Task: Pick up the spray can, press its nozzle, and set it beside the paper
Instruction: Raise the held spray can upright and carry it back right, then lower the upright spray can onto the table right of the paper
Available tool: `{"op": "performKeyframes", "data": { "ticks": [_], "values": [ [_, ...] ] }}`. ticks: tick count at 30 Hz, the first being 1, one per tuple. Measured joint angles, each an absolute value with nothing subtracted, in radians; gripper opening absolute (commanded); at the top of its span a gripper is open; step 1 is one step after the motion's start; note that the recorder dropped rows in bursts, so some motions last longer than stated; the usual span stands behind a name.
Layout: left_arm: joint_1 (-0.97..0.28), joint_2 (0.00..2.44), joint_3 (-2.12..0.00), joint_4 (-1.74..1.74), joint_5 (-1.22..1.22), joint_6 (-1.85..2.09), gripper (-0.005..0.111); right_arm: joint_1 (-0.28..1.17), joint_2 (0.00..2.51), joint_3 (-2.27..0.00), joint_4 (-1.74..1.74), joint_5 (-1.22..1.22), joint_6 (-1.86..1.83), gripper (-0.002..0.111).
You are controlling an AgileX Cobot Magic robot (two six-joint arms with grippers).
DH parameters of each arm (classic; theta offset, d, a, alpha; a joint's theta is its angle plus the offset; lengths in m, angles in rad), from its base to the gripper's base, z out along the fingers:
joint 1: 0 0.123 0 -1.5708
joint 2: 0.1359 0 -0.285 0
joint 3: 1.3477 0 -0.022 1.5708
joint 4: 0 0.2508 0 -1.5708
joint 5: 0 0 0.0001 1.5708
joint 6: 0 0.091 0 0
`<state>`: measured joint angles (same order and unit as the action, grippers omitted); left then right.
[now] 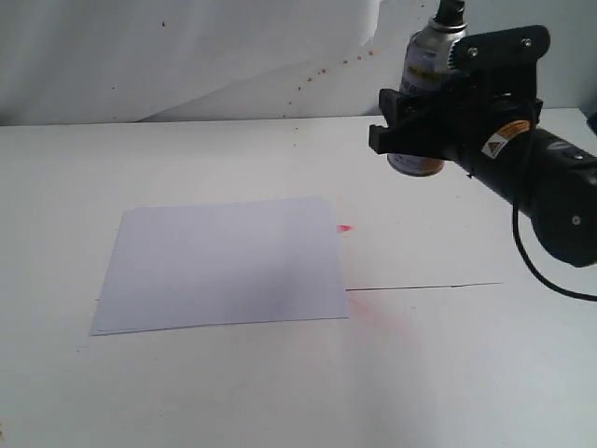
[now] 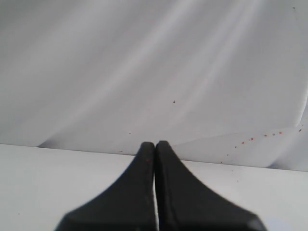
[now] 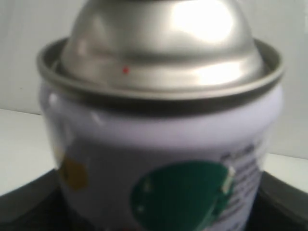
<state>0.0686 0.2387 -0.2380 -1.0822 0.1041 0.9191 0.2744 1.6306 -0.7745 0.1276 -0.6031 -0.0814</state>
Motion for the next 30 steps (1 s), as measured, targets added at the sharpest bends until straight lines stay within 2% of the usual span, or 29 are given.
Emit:
{"op": "performKeyframes", "data": {
  "ticks": [13, 24, 30],
  "values": [
    [0.069, 0.239, -0.238, -1.082, 0.104, 0.919, 0.0, 0.262, 1.999, -0.787, 0.059, -0.904, -0.056, 0.0],
    [0.069, 0.239, -0.238, -1.082, 0.104, 0.919, 0.0, 0.247, 2.25, -0.998, 0.031, -0.948, -0.023, 0.0],
    [0.069, 0.239, -0.238, -1.082, 0.104, 0.919, 0.0, 0.247, 2.304, -1.04, 0.008, -0.975, -0.028, 0.0]
  ]
}}
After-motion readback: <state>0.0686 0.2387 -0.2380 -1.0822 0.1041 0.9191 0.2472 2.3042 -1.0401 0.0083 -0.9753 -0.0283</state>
